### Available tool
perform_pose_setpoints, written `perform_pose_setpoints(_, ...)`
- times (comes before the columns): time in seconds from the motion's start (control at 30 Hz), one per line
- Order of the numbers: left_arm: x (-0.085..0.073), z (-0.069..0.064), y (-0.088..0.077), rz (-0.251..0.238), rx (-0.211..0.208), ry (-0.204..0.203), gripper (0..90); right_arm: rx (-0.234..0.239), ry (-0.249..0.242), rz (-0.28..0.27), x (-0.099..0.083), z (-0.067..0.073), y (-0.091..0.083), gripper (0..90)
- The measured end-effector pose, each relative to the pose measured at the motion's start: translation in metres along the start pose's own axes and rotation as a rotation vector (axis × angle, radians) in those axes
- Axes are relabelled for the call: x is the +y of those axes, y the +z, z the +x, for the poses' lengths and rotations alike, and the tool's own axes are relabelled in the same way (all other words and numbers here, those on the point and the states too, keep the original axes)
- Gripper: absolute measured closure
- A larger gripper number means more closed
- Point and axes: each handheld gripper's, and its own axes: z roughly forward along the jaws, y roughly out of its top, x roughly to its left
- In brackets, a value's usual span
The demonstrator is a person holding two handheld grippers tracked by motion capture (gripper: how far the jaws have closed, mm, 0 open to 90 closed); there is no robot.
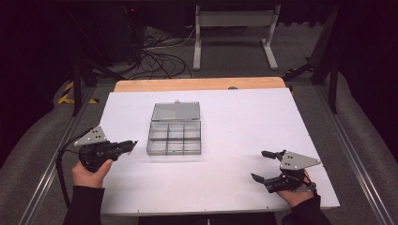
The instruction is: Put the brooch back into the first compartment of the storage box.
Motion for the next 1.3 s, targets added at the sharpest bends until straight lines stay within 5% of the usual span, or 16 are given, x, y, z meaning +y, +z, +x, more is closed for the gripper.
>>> perform_pose_setpoints(1.0, 0.037, 0.002, 0.039, -0.055, -0.002, -0.008, 83.5, 0.003, 0.006, -0.002, -0.001, -0.001, 0.000, 13.7)
perform_pose_setpoints(1.3, 0.044, -0.002, 0.056, -0.030, 0.018, 0.033, 83.4, 0.005, 0.005, -0.004, -0.001, -0.001, -0.001, 13.7)
